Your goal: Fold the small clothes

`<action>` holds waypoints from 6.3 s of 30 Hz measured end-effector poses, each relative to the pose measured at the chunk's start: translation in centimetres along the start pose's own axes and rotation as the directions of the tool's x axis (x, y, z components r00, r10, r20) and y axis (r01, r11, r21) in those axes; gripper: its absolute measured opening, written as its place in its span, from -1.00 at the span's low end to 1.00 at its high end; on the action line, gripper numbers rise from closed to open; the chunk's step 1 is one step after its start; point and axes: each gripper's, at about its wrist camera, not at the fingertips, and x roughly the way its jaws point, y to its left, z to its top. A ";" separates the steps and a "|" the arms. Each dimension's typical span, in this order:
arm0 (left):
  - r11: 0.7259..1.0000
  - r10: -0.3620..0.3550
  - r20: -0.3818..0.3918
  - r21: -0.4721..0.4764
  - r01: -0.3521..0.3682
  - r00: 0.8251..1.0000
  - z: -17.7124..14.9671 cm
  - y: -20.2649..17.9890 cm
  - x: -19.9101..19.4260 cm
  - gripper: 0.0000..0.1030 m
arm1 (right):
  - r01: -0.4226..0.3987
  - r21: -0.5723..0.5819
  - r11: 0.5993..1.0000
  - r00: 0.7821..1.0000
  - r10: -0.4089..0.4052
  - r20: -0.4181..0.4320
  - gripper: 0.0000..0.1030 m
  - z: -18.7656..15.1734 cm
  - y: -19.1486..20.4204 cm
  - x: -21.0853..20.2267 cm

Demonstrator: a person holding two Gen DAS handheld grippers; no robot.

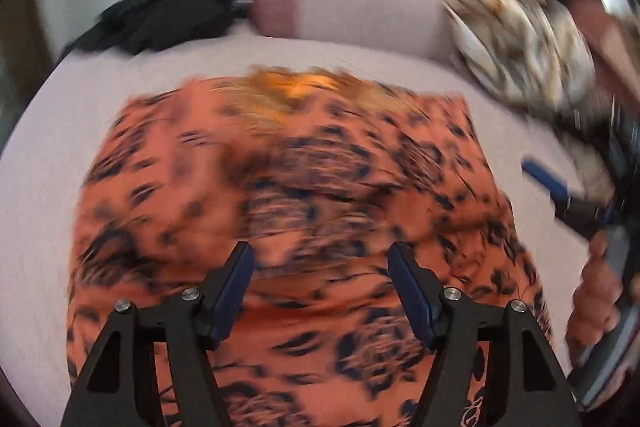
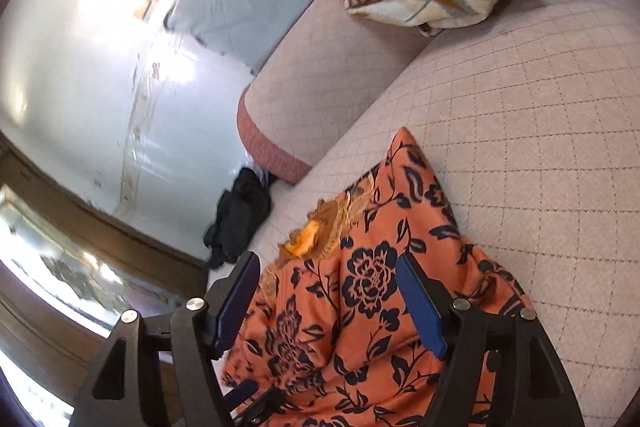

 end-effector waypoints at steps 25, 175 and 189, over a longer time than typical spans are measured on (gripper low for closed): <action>0.922 0.283 -0.043 -0.264 -0.284 0.958 2.6 15.3 4.8 -0.02 | 0.201 -0.724 0.660 0.886 -0.437 -0.152 0.14 -12.2 10.4 18.0; 0.962 0.249 0.144 0.077 -0.261 0.958 1.2 3.8 2.4 0.54 | 0.140 -0.486 0.863 0.951 -0.254 -0.178 -0.16 -9.2 7.7 9.7; 0.933 0.289 0.178 0.168 -0.318 0.941 -1.8 1.0 -1.3 0.80 | 0.174 -0.412 0.894 0.967 -0.234 -0.098 -0.17 -7.0 6.6 3.2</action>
